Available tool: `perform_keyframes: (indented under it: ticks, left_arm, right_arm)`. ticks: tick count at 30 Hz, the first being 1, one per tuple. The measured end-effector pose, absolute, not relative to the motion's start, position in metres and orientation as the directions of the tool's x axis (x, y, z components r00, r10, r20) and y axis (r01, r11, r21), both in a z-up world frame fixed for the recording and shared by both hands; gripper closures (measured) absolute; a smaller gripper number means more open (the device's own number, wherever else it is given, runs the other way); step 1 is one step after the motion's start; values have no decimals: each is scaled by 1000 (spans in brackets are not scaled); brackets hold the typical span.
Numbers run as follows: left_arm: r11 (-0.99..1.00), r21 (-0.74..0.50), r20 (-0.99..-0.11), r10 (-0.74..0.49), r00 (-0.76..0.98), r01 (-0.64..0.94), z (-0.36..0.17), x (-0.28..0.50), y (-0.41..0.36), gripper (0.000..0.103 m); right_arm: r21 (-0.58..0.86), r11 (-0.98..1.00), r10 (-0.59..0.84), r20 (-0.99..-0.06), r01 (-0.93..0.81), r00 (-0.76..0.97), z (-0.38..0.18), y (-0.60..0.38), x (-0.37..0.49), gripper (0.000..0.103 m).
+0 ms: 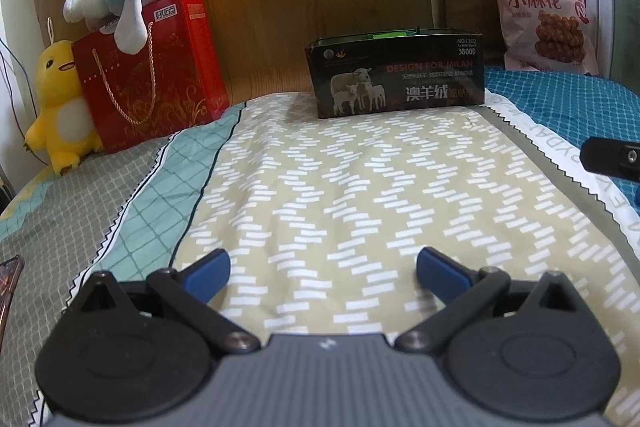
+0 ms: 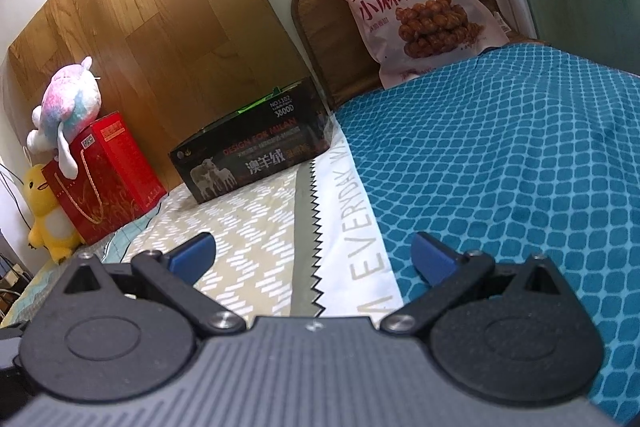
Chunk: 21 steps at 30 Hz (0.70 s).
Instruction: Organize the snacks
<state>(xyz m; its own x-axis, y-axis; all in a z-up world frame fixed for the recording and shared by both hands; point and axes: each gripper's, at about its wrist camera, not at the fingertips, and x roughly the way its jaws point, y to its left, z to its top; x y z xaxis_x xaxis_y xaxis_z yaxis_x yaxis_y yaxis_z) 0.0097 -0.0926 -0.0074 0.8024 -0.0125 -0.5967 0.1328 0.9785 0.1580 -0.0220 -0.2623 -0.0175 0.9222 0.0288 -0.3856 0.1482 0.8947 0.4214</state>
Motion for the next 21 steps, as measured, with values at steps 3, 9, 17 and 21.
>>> perform_keyframes:
  ticks: [3, 9, 17, 21]
  left_arm:
    - [978, 163, -596, -10, 803, 133, -7, 9, -93, 0]
    - [975, 181, -589, 1, 808, 132, -7, 8, -96, 0]
    - [973, 189, -588, 5, 809, 131, -6, 8, -95, 0]
    - [973, 189, -588, 5, 808, 132, -6, 8, -95, 0]
  right_arm:
    - [422, 894, 28, -386, 149, 922, -18, -260, -23, 0]
    - [430, 891, 39, -389, 144, 921, -18, -264, -21, 0]
    - [437, 888, 44, -388, 142, 920, -19, -264, -21, 0]
    - [441, 886, 48, -390, 141, 920, -19, -265, -21, 0]
